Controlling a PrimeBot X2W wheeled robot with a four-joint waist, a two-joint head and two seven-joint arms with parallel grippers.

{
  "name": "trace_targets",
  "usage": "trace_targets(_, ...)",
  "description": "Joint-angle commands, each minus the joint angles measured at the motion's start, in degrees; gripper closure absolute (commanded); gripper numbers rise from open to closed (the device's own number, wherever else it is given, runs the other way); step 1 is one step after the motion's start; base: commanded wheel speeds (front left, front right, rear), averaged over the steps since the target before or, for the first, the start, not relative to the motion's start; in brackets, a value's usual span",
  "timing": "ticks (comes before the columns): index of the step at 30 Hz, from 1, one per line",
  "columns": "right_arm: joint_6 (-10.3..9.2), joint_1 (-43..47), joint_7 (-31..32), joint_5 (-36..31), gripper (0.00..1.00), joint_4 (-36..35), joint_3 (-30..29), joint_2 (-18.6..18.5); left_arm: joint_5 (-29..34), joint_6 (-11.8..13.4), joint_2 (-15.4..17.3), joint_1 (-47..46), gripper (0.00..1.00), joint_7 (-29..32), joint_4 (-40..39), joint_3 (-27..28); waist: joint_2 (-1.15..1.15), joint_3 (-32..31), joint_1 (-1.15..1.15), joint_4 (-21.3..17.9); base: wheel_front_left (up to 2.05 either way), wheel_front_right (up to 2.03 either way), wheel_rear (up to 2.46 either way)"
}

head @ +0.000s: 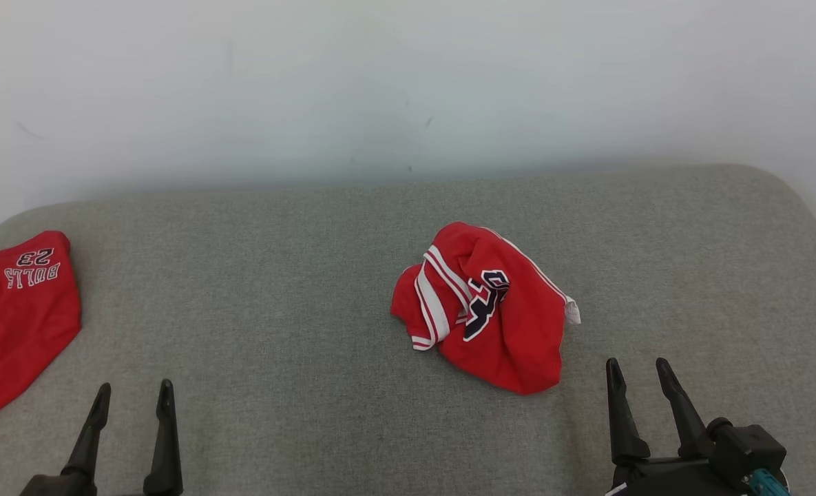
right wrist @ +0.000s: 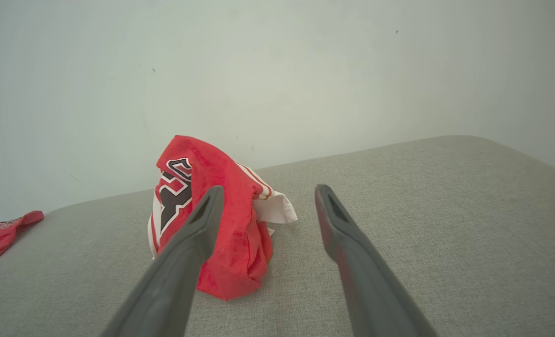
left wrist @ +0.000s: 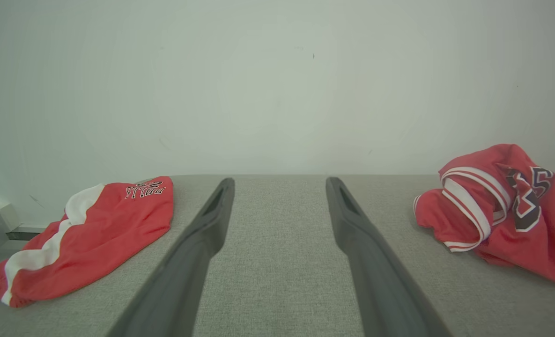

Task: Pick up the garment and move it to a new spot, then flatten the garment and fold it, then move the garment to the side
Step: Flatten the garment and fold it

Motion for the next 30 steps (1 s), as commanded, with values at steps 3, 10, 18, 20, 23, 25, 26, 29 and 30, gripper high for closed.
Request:
trace_targets(3,-0.12,0.5,0.0,-0.3,0.00,0.3,-0.5,0.1,0.7,-1.2,-0.9,1.2,0.00,-0.3,-0.7,1.6,0.00,0.1,0.00,0.3,0.00,0.00,0.00)
trace_targets(10,-0.12,0.3,0.2,-0.6,0.00,0.6,-1.1,0.1,2.9,-2.6,-1.6,1.4,0.00,-0.3,1.8,1.7,0.00,0.3,0.00,0.7,0.00,0.00,0.00)
trace_targets(18,-0.12,0.5,0.1,-0.3,0.00,1.6,-1.0,0.1,4.1,-3.4,-2.5,0.7,0.00,-0.3,3.4,2.2,0.00,0.6,0.00,0.7,0.00,0.00,0.00)
trace_targets(20,-0.12,0.4,0.1,-0.3,0.00,1.9,-1.0,0.1,4.5,-3.7,-2.7,0.6,0.00,-0.3,3.7,2.4,0.00,0.6,0.00,0.7,0.00,0.00,0.00)
trace_targets(23,-0.12,0.3,0.0,-0.2,0.00,2.3,-1.0,0.1,5.1,-4.0,-3.1,0.6,0.00,-0.4,4.0,2.7,0.00,0.7,0.00,0.7,0.00,0.00,0.00)
trace_targets(25,-0.12,0.3,0.0,-0.1,0.00,2.5,-1.0,0.1,5.4,-4.4,-3.4,0.6,0.00,-0.4,4.1,2.9,0.00,0.7,0.00,0.7,0.00,0.00,0.00)
trace_targets(26,-0.12,0.3,0.0,0.0,0.00,2.6,-1.0,0.1,5.5,-4.4,-3.6,0.6,0.00,-0.4,4.1,3.0,0.00,0.7,0.00,0.7,0.00,0.00,0.00)
trace_targets(29,-0.12,0.2,-0.1,0.1,0.00,2.8,-1.0,0.1,5.9,-4.9,-4.0,0.5,0.00,-0.4,4.2,3.4,0.00,0.7,0.00,0.9,0.00,0.00,0.00)
trace_targets(30,-0.12,0.1,-0.1,0.2,0.00,2.8,-1.0,0.1,6.0,-4.9,-4.2,0.4,0.00,-0.4,4.2,3.6,0.00,0.7,0.00,0.9,0.00,0.00,0.00)
